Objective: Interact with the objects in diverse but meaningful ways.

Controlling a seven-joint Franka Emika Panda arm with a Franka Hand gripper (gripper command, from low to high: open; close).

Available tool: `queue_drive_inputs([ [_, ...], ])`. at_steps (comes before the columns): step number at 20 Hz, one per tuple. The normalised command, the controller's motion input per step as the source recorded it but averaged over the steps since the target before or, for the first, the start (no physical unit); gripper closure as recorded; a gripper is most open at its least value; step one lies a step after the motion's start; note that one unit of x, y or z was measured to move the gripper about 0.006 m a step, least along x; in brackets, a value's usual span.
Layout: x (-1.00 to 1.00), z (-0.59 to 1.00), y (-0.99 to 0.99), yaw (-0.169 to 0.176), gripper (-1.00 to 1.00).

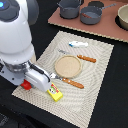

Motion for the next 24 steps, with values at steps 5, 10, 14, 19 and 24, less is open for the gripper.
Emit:
queue_drive_inputs([
  [5, -0.17, -0.12, 0.02, 0.0, -1.0],
  [10, 0.0, 0.67, 0.19, 0.0, -1.0],
  [14, 0.0, 0.49, 0.2, 0.0, -1.0],
  [19, 0.0, 0.85, 0.12, -0.002, -1.0],
  [24, 0.35, 0.64, 0.17, 0.016, -1.0],
])
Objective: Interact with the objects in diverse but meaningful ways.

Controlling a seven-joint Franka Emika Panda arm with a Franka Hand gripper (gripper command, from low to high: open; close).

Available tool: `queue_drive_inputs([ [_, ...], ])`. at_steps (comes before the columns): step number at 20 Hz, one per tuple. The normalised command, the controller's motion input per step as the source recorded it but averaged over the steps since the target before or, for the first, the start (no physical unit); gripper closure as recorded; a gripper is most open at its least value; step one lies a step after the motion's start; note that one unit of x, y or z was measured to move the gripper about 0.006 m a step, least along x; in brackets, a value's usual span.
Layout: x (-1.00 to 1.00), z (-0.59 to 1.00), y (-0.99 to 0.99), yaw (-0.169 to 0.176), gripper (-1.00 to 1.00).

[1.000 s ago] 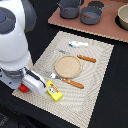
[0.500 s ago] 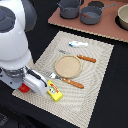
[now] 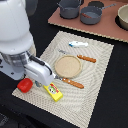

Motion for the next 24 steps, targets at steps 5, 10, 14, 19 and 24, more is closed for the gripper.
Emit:
queue_drive_inputs([
  [5, 0.44, 0.0, 0.18, 0.122, -1.0],
  [10, 0.43, 0.0, 0.11, 0.118, -1.0],
  [14, 0.53, -0.01, -0.01, 0.091, -1.0],
  [19, 0.29, -0.12, -0.12, 0.145, -1.0],
  [24, 0.17, -0.19, -0.19, 0.191, -1.0],
])
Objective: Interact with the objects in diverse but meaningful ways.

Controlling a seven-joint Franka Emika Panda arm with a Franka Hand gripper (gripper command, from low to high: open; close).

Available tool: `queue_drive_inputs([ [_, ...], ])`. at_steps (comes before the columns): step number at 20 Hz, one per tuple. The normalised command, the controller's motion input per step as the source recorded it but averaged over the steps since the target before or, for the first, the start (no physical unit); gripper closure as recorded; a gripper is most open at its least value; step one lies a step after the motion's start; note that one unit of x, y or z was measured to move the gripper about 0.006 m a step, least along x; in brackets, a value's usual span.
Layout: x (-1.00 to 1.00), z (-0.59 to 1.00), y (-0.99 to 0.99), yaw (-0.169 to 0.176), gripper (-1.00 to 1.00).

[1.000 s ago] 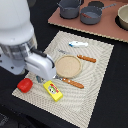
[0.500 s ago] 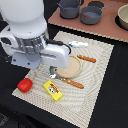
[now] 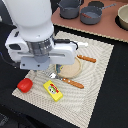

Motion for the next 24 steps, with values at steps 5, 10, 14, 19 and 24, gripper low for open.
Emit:
queue_drive_inputs([
  [5, 0.3, -0.09, -0.29, 0.142, -1.0],
  [10, 0.61, -0.01, -0.29, 0.031, -1.0],
  [14, 0.76, 0.02, -0.15, -0.013, -1.0],
  [19, 0.72, 0.0, -0.09, -0.005, -1.0],
  [24, 0.56, -0.06, -0.19, 0.0, -1.0],
])
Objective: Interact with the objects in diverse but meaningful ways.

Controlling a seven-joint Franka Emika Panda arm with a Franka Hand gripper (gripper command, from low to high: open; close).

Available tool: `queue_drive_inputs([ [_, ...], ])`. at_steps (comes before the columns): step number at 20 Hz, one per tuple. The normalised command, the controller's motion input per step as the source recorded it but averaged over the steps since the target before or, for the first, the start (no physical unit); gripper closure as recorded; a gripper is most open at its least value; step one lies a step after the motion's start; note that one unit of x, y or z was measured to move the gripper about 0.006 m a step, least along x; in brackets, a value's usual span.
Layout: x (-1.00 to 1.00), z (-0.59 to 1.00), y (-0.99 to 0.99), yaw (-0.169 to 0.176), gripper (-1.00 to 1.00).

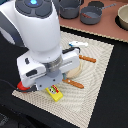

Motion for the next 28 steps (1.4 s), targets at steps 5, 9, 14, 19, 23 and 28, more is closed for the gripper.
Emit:
queue_drive_inputs([
  [5, 0.31, -0.1, -0.31, 0.0, -1.0],
  [9, 0.06, 0.01, -0.46, 0.001, -1.0],
  [14, 0.06, -0.04, -0.35, 0.0, -1.0],
  [19, 0.14, -0.18, -0.12, 0.0, 1.0],
  [23, 0.18, -0.19, -0.03, 0.0, 1.0],
  [28, 0.2, -0.1, -0.02, 0.0, 1.0],
])
